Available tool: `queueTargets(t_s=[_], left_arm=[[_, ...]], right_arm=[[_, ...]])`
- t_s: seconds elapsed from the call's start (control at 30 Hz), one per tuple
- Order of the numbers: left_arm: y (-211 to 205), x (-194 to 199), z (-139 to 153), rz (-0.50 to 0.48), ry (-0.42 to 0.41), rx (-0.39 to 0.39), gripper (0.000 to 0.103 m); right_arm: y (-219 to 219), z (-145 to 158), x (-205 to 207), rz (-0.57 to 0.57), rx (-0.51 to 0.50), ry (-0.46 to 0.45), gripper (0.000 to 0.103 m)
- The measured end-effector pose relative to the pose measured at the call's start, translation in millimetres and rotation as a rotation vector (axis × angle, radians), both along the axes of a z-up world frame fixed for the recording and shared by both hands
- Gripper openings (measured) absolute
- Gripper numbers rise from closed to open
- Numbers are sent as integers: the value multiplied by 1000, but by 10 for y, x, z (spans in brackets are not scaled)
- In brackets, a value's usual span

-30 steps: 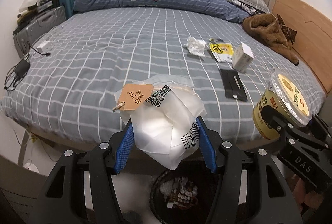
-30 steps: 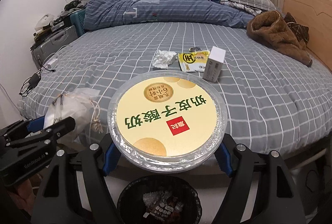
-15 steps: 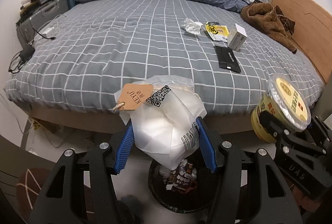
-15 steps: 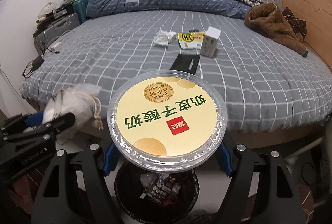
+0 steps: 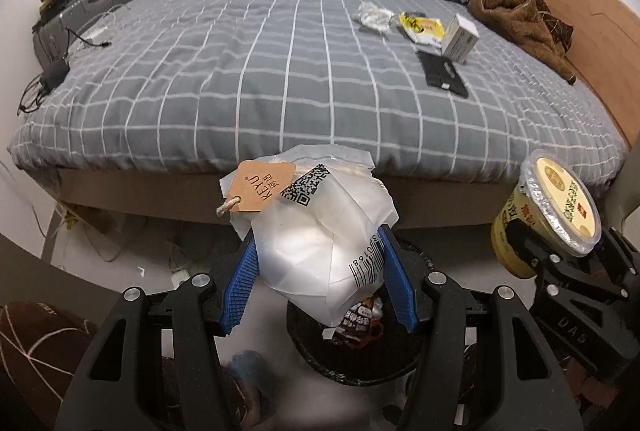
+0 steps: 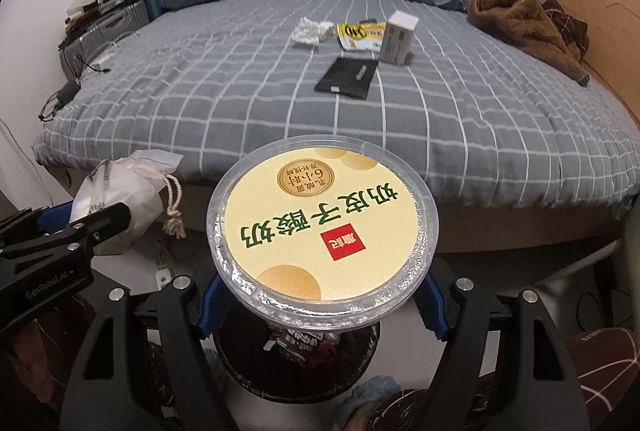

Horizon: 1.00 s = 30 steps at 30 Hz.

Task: Collect trash
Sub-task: 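Lift the mesh bag and yogurt cup and carry both over the bin, then open the right tool to drop the yogurt cup while the left tool releases the mesh bag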

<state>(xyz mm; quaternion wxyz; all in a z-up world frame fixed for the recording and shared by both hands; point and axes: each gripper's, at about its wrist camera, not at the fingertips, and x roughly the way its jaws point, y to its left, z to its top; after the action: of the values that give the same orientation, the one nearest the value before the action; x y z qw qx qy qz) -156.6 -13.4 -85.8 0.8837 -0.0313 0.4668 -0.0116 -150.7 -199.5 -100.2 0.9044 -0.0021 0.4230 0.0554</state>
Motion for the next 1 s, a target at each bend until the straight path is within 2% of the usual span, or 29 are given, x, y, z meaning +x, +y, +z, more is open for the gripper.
queueTargets(t_s=[0.4, 0.63, 0.93, 1.0], left_arm=[[121, 153, -613, 23, 97, 26, 57], [222, 198, -774, 47, 128, 35, 57], [370, 171, -846, 75, 146, 40, 57], [379, 168, -856, 75, 148, 40, 57]], right_arm=[[107, -441, 178, 11, -11, 100, 72], [242, -529, 283, 17, -8, 130, 72], [414, -655, 413, 24, -20, 159, 73], [427, -678, 425, 20, -37, 165, 85]])
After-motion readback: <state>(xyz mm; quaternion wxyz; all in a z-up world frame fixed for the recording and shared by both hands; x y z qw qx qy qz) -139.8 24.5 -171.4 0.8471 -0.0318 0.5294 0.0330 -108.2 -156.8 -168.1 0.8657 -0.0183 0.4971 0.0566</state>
